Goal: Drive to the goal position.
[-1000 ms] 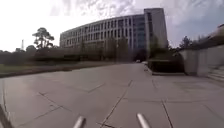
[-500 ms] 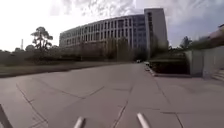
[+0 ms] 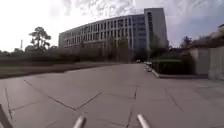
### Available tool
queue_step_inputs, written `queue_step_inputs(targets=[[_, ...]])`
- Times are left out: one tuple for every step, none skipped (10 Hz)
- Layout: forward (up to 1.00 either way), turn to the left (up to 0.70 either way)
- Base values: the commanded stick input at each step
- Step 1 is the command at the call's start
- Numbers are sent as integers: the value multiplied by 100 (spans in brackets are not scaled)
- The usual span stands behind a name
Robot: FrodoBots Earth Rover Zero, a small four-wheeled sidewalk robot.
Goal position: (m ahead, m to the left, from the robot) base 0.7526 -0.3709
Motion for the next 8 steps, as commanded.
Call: queue_step_inputs(targets=[[70, 0], [70, 0], [70, 0], [70, 0], [70, 0], [70, 0], [70, 0], [70, 0]])
